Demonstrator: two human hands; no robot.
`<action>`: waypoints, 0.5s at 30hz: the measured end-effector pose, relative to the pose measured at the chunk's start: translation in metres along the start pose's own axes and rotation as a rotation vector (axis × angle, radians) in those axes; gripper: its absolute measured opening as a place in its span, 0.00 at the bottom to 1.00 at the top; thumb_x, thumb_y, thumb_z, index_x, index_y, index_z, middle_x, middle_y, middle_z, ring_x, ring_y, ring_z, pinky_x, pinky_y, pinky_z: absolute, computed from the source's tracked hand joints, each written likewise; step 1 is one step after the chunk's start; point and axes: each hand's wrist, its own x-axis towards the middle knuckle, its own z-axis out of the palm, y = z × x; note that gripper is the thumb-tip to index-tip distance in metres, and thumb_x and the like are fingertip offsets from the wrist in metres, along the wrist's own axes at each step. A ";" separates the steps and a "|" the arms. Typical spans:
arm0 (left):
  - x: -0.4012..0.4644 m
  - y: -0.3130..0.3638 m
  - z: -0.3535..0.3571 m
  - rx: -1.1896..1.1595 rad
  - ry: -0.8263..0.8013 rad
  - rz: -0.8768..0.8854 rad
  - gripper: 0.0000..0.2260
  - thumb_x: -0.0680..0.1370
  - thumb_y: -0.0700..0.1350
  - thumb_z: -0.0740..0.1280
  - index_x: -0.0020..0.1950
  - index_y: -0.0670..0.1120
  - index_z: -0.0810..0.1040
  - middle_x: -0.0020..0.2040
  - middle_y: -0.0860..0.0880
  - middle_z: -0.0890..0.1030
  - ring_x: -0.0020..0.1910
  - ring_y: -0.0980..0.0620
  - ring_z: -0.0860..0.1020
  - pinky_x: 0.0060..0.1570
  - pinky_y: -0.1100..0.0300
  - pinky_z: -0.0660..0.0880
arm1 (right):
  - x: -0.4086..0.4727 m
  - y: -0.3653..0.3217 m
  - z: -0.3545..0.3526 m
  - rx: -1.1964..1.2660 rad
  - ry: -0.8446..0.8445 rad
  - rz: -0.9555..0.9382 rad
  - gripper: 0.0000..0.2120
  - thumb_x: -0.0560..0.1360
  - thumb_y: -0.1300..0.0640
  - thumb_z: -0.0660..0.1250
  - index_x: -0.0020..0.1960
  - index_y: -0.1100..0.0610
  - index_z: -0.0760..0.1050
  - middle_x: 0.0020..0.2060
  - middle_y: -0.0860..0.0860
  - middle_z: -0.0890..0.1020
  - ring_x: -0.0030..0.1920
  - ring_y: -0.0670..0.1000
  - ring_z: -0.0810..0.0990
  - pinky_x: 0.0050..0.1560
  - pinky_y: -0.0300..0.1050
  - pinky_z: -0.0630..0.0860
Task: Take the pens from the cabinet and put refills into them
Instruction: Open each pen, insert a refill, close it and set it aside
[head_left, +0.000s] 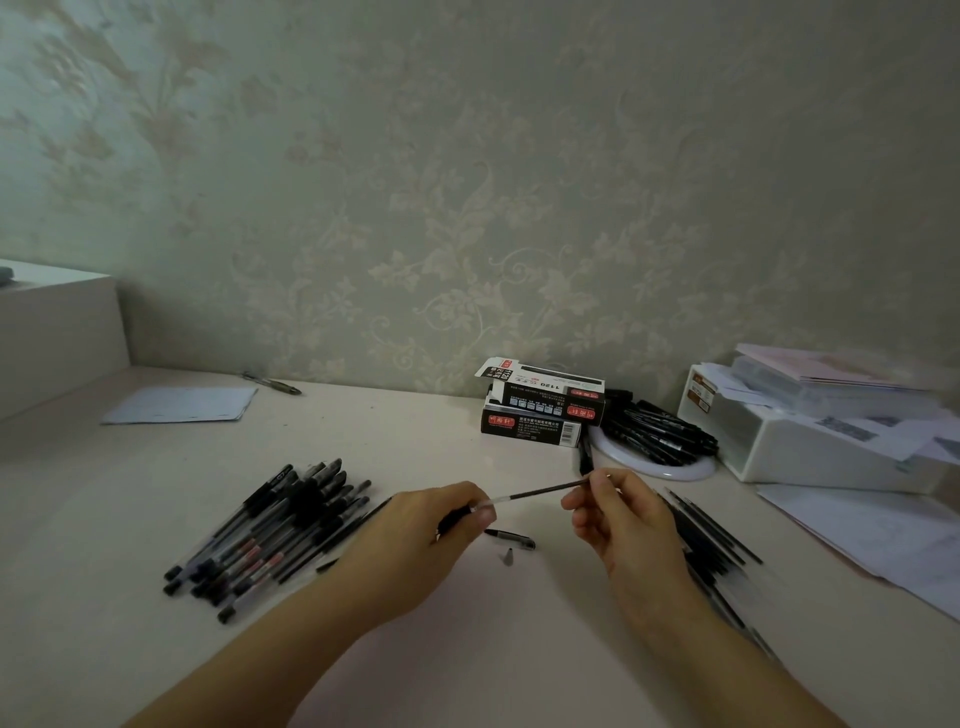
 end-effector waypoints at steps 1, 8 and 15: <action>0.000 0.001 0.000 0.031 -0.015 0.014 0.12 0.81 0.59 0.55 0.51 0.57 0.75 0.37 0.55 0.78 0.35 0.58 0.74 0.36 0.63 0.70 | -0.001 -0.001 0.000 -0.039 -0.006 -0.021 0.10 0.81 0.56 0.62 0.46 0.58 0.79 0.38 0.53 0.85 0.35 0.46 0.80 0.40 0.39 0.79; -0.002 0.007 0.004 0.063 -0.052 0.040 0.09 0.81 0.57 0.58 0.50 0.57 0.76 0.35 0.59 0.75 0.36 0.61 0.73 0.32 0.67 0.64 | -0.017 -0.002 0.018 -0.561 -0.302 -0.184 0.05 0.76 0.50 0.69 0.50 0.43 0.83 0.43 0.41 0.84 0.39 0.41 0.79 0.42 0.30 0.73; -0.002 0.006 0.001 0.065 -0.066 0.016 0.10 0.81 0.56 0.58 0.51 0.55 0.76 0.39 0.58 0.77 0.36 0.60 0.73 0.37 0.62 0.69 | -0.016 0.002 0.015 -0.868 -0.328 -0.386 0.06 0.72 0.48 0.73 0.48 0.46 0.83 0.41 0.42 0.79 0.42 0.39 0.75 0.41 0.32 0.70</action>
